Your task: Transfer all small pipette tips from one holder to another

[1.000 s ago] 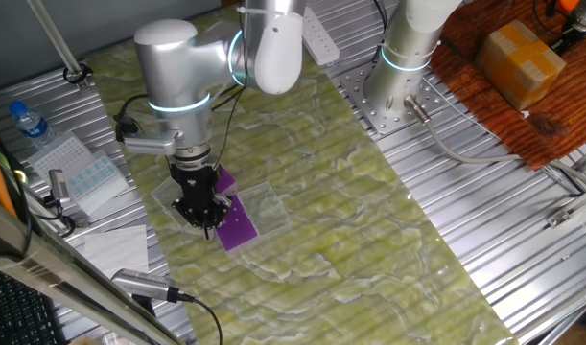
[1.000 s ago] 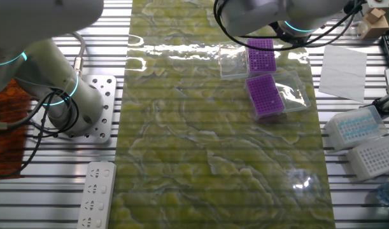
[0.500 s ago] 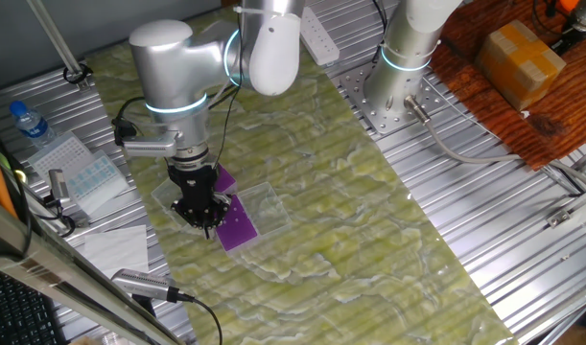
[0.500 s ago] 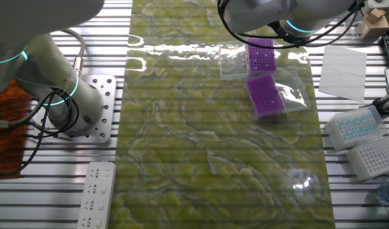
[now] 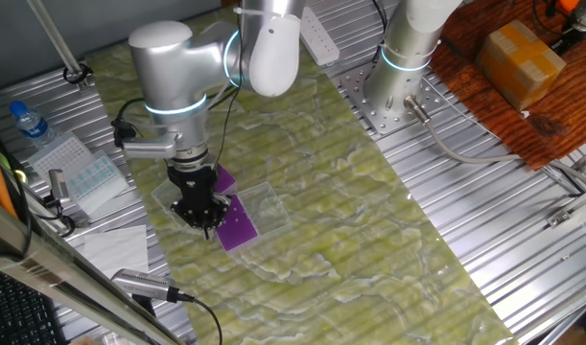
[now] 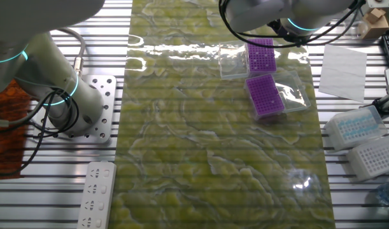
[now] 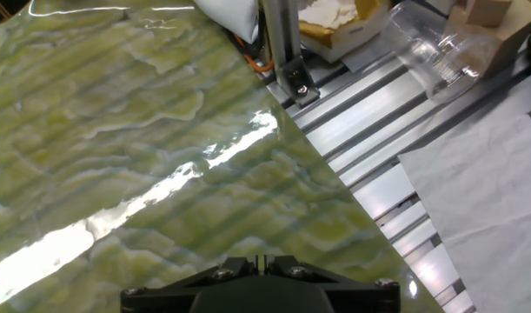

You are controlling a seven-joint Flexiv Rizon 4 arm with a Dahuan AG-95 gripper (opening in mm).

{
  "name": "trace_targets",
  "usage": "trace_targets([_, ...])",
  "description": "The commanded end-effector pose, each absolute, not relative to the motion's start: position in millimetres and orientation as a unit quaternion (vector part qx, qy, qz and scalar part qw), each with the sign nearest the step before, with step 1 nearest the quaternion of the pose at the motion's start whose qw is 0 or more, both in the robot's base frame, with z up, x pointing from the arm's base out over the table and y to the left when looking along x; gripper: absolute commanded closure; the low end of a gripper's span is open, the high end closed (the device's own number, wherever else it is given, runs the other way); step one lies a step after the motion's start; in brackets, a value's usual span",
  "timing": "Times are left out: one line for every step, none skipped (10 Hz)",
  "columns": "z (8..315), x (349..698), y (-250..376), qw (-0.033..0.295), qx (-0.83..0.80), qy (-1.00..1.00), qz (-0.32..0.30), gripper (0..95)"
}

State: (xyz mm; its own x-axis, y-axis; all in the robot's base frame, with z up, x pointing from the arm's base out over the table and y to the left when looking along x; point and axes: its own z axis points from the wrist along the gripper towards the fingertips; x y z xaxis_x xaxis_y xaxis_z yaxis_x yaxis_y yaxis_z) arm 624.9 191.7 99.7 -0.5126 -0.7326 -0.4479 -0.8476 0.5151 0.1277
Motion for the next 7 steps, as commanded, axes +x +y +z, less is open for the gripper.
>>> trace_targets([99.4,625.1,191.3,0.171,-0.461,0.855,0.167,95.0])
trace_targets([99.4,625.1,191.3,0.17,-0.462,0.855,0.164,95.0])
trace_targets([99.4,625.1,191.3,0.169,-0.48,0.847,0.154,95.0])
trace_targets([99.4,625.1,191.3,0.169,-0.485,0.844,0.152,95.0])
trace_targets([99.4,625.1,191.3,0.165,-0.498,0.84,0.14,95.0])
trace_targets([99.4,625.1,191.3,0.165,-0.499,0.839,0.14,95.0])
trace_targets([99.4,625.1,191.3,0.17,-0.509,0.832,0.143,95.0])
